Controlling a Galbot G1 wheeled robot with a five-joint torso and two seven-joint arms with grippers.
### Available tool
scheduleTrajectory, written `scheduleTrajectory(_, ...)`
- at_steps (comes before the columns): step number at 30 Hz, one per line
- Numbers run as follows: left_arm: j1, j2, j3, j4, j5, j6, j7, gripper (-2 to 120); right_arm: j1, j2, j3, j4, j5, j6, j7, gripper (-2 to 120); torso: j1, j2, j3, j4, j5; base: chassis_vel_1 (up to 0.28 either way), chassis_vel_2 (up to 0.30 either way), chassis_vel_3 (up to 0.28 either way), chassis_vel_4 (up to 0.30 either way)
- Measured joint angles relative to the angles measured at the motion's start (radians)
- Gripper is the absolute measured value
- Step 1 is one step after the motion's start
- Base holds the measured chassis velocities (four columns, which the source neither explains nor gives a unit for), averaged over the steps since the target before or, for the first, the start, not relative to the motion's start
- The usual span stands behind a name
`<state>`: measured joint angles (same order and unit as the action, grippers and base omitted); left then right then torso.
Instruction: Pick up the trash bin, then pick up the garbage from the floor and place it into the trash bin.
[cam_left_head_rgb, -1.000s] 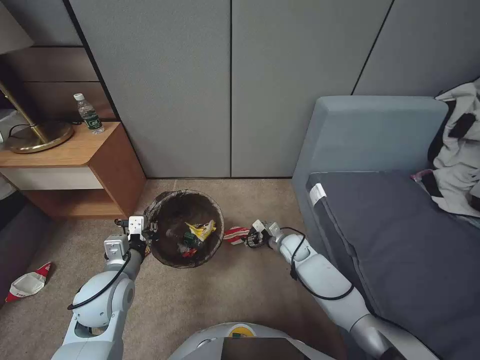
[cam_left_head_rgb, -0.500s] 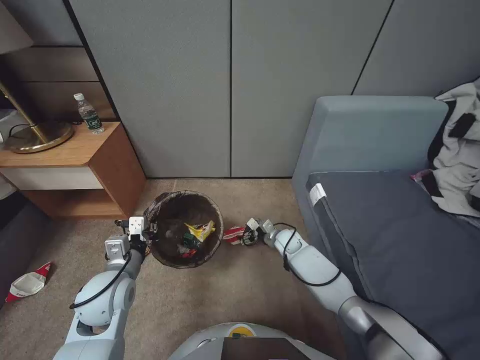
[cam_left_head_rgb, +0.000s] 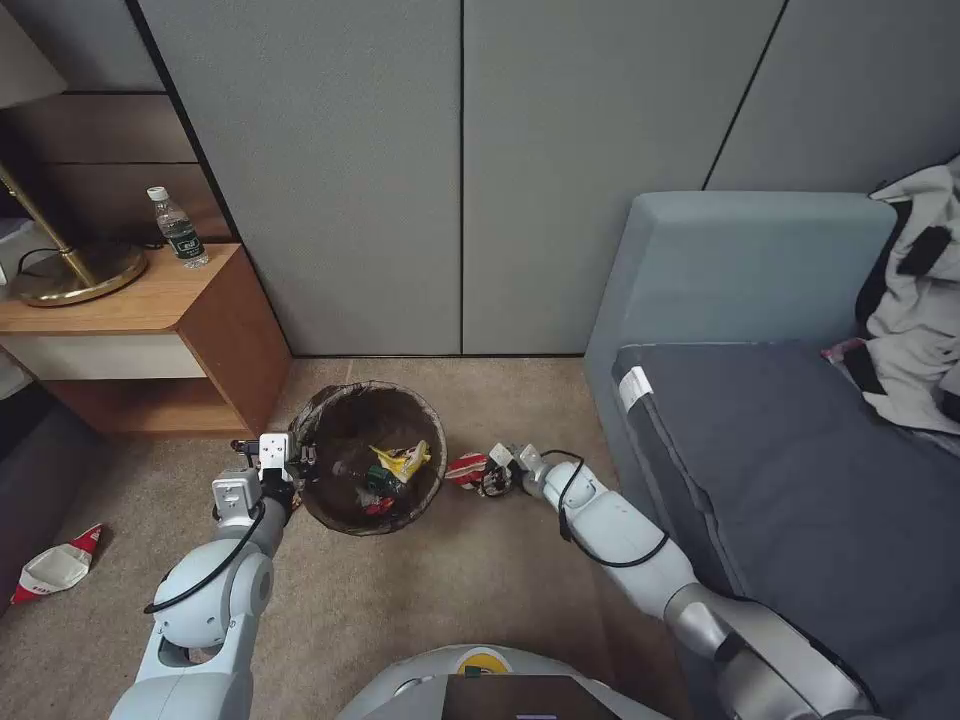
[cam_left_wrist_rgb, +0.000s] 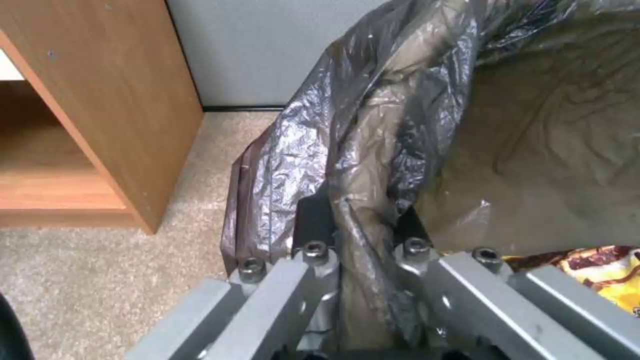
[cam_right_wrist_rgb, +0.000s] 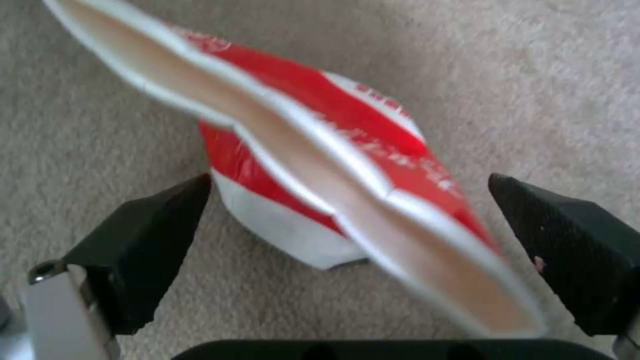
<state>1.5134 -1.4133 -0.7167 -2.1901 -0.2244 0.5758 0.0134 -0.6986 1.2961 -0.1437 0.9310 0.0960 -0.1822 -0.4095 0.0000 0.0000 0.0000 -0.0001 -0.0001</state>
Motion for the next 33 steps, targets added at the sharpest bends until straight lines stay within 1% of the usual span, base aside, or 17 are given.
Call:
scheduleTrajectory(12,0.003,0.000,0.002,0.002,0.000,-0.006,0.002,3,-0.001,0.011,0.001,-0.030,-0.011,0.011,0.001,98,0.000,0.000,0.000,0.0001,0.0000,0.000,0.000,0.000,0.000)
scheduleTrajectory(15,0.004,0.000,0.003,0.000,0.001,-0.006,0.002,3,-0.001,0.013,0.001,-0.034,-0.014,0.012,0.000,86,0.000,0.000,0.000,0.0000,0.0000,0.000,0.000,0.000,0.000)
scheduleTrajectory(16,0.004,0.000,0.003,0.000,0.001,-0.006,0.002,3,-0.001,0.013,0.001,-0.034,-0.014,0.012,0.000,86,0.000,0.000,0.000,0.0000,0.0000,0.000,0.000,0.000,0.000)
scheduleTrajectory(17,0.004,0.000,0.003,-0.001,0.001,-0.006,0.002,3,-0.001,0.013,0.001,-0.035,-0.015,0.012,0.001,83,0.000,0.000,0.000,0.0000,0.0000,0.000,0.000,0.000,0.000)
scheduleTrajectory(18,0.005,0.000,0.004,-0.002,0.001,-0.006,0.002,3,-0.001,0.015,0.002,-0.035,-0.015,0.012,0.001,76,0.000,0.000,0.000,0.0000,0.0000,0.000,0.000,0.000,0.000)
scheduleTrajectory(19,0.005,0.000,0.004,-0.002,0.001,-0.006,0.002,3,-0.001,0.015,0.003,-0.035,-0.015,0.011,0.000,72,0.000,0.000,0.000,0.0001,0.0000,0.000,0.000,0.000,0.000)
scheduleTrajectory(20,0.005,0.000,0.004,-0.002,0.001,-0.006,0.002,3,-0.001,0.015,0.003,-0.035,-0.015,0.011,0.000,72,0.000,0.000,0.000,0.0001,0.0000,0.000,0.000,0.000,0.000)
scheduleTrajectory(22,0.005,0.000,0.004,-0.004,0.001,-0.006,0.003,3,-0.002,0.017,0.002,-0.033,-0.006,0.005,0.000,61,0.000,0.000,0.000,0.0000,0.0000,0.000,0.000,0.000,0.000)
scheduleTrajectory(23,0.005,0.000,0.004,-0.004,0.002,-0.006,0.003,3,-0.004,0.017,0.001,-0.031,0.002,-0.001,0.000,57,0.000,0.000,0.000,-0.0001,0.0000,0.000,0.000,0.000,0.000)
scheduleTrajectory(24,0.005,0.000,0.004,-0.004,0.002,-0.006,0.003,3,-0.004,0.017,0.001,-0.031,0.002,-0.001,0.000,57,0.000,0.000,0.000,-0.0001,0.0000,0.000,0.000,0.000,0.000)
scheduleTrajectory(26,0.006,-0.001,0.004,-0.004,0.003,-0.008,0.003,3,-0.005,0.018,0.000,-0.029,0.014,-0.006,-0.002,45,0.000,0.000,0.000,-0.0003,-0.0002,0.000,0.000,0.000,0.000)
scheduleTrajectory(27,0.006,-0.001,0.004,-0.004,0.003,-0.008,0.003,3,-0.005,0.018,0.000,-0.029,0.014,-0.006,-0.002,45,0.000,0.000,0.000,-0.0003,-0.0002,0.000,0.000,0.000,0.000)
scheduleTrajectory(28,0.006,-0.001,0.004,-0.004,0.003,-0.009,0.003,3,-0.005,0.019,0.000,-0.029,0.015,-0.007,-0.002,43,0.000,0.000,0.000,-0.0003,-0.0002,0.000,0.000,0.000,0.000)
scheduleTrajectory(29,0.006,-0.001,0.004,-0.004,0.004,-0.010,0.003,3,-0.005,0.019,0.000,-0.029,0.017,-0.007,-0.003,34,0.000,0.000,0.000,-0.0002,-0.0001,0.000,0.000,0.000,0.000)
scheduleTrajectory(30,0.006,-0.001,0.005,-0.004,0.004,-0.010,0.003,3,-0.005,0.019,0.000,-0.028,0.018,-0.007,-0.004,31,0.000,0.000,0.000,-0.0001,-0.0001,0.000,0.000,0.000,0.000)
scheduleTrajectory(31,0.006,-0.001,0.005,-0.004,0.004,-0.010,0.003,3,-0.005,0.019,0.000,-0.028,0.018,-0.007,-0.004,31,0.000,0.000,0.000,-0.0001,-0.0001,0.000,0.000,0.000,0.000)
scheduleTrajectory(33,0.006,-0.001,0.006,-0.003,0.005,-0.010,0.003,3,-0.007,0.019,0.001,-0.027,0.019,-0.007,-0.005,22,0.000,0.000,0.000,0.0003,0.0004,0.000,0.000,0.000,0.000)
